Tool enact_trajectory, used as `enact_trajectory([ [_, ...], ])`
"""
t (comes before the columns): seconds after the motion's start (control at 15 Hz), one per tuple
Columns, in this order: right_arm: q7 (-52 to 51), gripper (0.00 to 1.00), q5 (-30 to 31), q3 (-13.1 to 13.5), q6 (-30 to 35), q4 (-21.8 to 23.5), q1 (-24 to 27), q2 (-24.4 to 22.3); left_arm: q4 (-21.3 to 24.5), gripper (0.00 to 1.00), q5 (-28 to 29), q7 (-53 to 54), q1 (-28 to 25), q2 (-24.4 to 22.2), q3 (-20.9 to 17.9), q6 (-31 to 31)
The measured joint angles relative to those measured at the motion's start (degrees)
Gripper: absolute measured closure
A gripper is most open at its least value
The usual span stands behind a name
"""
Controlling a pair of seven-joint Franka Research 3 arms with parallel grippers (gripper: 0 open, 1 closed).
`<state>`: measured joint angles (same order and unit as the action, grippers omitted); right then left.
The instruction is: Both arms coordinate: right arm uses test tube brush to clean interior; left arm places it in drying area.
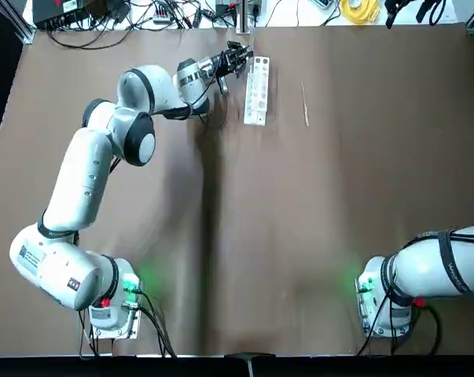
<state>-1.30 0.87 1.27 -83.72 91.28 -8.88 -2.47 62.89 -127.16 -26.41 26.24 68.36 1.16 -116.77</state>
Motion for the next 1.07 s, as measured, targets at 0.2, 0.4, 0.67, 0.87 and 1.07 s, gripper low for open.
enact_trajectory([
  [0.2,0.00,0.00,0.00,0.02,0.00,-0.01,0.00,0.00,-0.23,0.77,-0.95,0.06,0.00,0.22,-0.01,0.00],
  [0.4,0.00,0.00,0.00,0.06,0.00,-0.02,0.02,0.00,-0.82,0.77,-1.26,0.24,0.00,0.75,-0.01,-0.01],
  [0.67,0.00,0.00,0.00,0.06,0.00,-0.02,0.02,0.00,-1.31,0.77,-1.28,0.64,0.01,1.19,-0.01,-0.01],
  [0.87,0.00,0.00,0.03,0.08,0.00,-0.05,0.03,0.00,-1.35,0.77,-1.28,0.87,0.02,1.42,0.00,-0.02],
  [1.07,-0.01,0.00,0.05,0.06,-0.01,-0.06,0.01,0.00,-1.40,0.77,-1.28,1.16,0.13,1.94,0.01,-0.02],
])
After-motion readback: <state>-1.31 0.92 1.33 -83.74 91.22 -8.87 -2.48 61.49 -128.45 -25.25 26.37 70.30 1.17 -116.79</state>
